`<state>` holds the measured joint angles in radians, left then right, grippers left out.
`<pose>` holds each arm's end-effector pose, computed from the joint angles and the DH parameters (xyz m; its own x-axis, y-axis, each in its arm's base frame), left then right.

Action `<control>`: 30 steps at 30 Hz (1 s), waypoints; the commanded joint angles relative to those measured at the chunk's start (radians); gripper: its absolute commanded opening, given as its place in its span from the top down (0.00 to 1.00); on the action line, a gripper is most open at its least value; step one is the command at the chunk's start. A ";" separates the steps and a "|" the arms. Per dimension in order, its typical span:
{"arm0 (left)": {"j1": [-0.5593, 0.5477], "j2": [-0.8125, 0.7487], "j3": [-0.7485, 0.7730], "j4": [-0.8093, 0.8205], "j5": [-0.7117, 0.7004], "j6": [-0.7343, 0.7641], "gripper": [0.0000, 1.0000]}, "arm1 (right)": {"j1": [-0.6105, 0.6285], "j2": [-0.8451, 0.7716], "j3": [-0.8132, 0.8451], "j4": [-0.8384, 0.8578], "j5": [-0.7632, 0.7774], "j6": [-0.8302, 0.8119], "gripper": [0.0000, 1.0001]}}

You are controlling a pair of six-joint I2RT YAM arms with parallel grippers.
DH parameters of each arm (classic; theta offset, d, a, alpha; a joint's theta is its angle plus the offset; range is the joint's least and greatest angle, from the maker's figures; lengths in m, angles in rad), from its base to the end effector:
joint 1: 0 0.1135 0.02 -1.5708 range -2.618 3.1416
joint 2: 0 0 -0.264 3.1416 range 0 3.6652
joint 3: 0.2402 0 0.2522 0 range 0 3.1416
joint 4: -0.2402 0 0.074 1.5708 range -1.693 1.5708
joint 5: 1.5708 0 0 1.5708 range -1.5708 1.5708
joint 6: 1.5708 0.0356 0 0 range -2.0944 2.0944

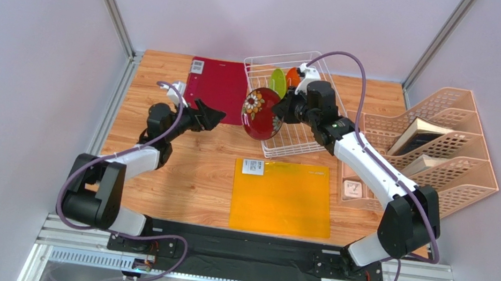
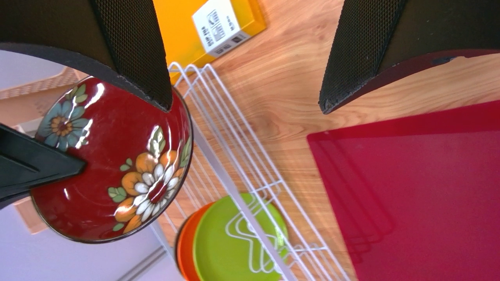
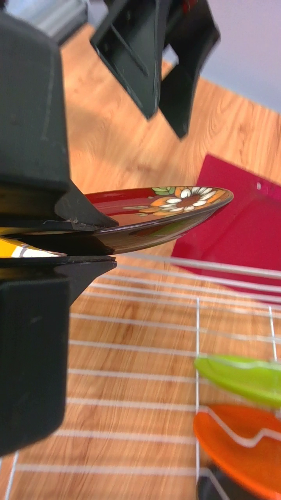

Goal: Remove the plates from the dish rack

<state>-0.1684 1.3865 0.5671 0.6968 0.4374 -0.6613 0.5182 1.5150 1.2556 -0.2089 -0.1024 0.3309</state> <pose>0.2815 -0.0632 0.2220 -0.4429 -0.4890 -0.7515 0.3729 0.6618 -0.6504 0.3066 0.1790 0.3229 -0.5567 0.0547 -0.8289 -0.4135 0.8472 0.3336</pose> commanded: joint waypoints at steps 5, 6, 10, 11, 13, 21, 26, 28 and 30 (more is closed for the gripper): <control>-0.031 0.150 0.004 0.470 0.106 -0.248 0.02 | -0.018 0.013 -0.022 0.362 -0.330 0.215 1.00; -0.031 0.170 0.001 0.515 0.116 -0.274 0.03 | -0.018 0.040 -0.022 0.380 -0.351 0.233 1.00; -0.031 0.269 0.008 0.748 0.148 -0.380 0.09 | -0.018 0.114 0.002 0.431 -0.463 0.303 1.00; -0.034 0.298 0.022 0.770 0.165 -0.405 0.11 | -0.018 0.126 0.004 0.456 -0.476 0.319 1.00; -0.042 0.321 0.022 0.823 0.170 -0.411 0.14 | -0.018 0.154 0.010 0.479 -0.505 0.332 1.00; -0.056 0.301 0.019 0.796 0.175 -0.348 0.92 | -0.018 0.198 0.039 0.473 -0.539 0.316 1.00; -0.068 0.188 0.002 0.535 0.137 -0.200 1.00 | -0.018 0.201 0.062 0.430 -0.534 0.277 0.93; -0.092 0.087 0.005 0.398 0.100 -0.065 1.00 | -0.018 0.205 0.077 0.381 -0.522 0.238 0.70; -0.111 0.014 0.008 0.189 0.006 0.021 1.00 | -0.018 0.206 0.102 0.339 -0.494 0.215 0.42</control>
<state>-0.2256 1.5436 0.5655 1.1706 0.5465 -0.9649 0.4747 1.7351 1.2644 0.1421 -0.6197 0.5972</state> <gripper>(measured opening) 0.065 0.401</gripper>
